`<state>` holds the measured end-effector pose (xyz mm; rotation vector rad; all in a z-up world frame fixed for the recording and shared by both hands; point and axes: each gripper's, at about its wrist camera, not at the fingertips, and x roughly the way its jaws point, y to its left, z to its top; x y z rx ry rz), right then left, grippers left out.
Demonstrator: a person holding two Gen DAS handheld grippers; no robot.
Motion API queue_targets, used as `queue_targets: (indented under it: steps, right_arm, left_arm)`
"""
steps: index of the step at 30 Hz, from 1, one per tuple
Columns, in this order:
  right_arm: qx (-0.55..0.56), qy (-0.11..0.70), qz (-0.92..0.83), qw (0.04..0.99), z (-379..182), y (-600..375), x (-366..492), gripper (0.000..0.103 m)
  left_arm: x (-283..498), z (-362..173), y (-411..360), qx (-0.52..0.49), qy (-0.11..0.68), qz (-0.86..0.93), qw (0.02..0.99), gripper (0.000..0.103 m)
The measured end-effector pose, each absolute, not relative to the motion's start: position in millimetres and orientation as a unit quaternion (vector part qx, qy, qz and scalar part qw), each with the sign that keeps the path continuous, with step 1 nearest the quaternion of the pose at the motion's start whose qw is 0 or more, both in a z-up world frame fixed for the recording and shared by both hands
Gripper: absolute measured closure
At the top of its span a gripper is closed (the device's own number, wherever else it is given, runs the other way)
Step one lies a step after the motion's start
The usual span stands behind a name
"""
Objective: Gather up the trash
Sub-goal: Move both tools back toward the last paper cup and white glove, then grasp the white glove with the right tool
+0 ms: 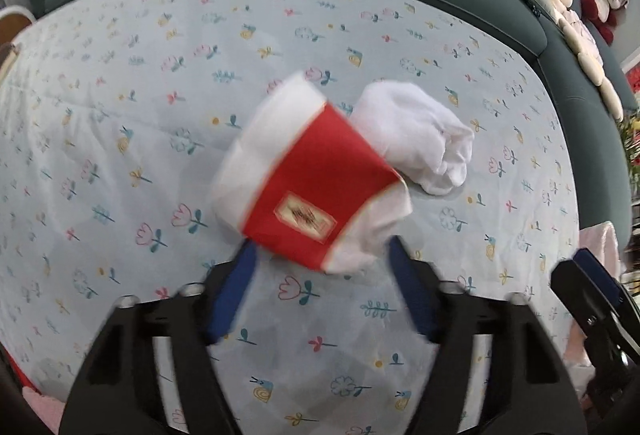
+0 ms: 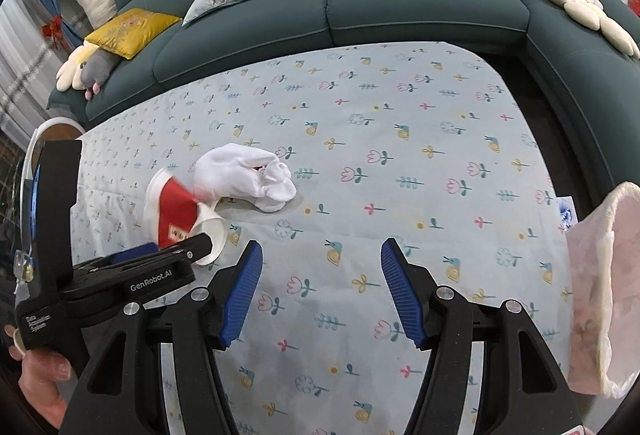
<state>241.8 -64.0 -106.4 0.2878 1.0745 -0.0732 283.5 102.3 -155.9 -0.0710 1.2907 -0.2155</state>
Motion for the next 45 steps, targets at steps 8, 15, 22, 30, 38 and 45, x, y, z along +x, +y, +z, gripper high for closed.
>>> queue_targets:
  steps: [8,15,22,30,38,45]
  right_arm:
    - [0.131,0.516,-0.023,0.846,-115.1,-48.4,258.0,0.043]
    - [0.129,0.519,-0.015,0.845,-118.4,-39.1,263.2,0.043]
    - [0.132,0.520,-0.004,0.844,-120.1,-34.8,271.5,0.043]
    - [0.146,0.523,0.003,0.840,-130.0,-33.1,303.8,0.043]
    - [0.151,0.543,0.012,0.826,-155.1,-24.1,331.9,0.051]
    - [0.148,0.561,0.027,0.814,-170.0,-19.1,332.1,0.092]
  left_arm:
    - [282.3,-162.9,123.2,-0.061,0.605,-0.093,0.788,0.097]
    - [281.5,-154.0,139.7,-0.078,0.588,-0.092,0.800,0.102]
    - [279.6,-137.2,151.6,-0.097,0.570,-0.089,0.811,0.103]
    - [290.6,-128.1,159.2,-0.109,0.560,-0.075,0.818,0.103]
    - [303.1,-129.6,161.2,-0.105,0.561,-0.071,0.818,0.103]
    - [307.4,-129.7,155.4,-0.098,0.562,-0.076,0.818,0.103]
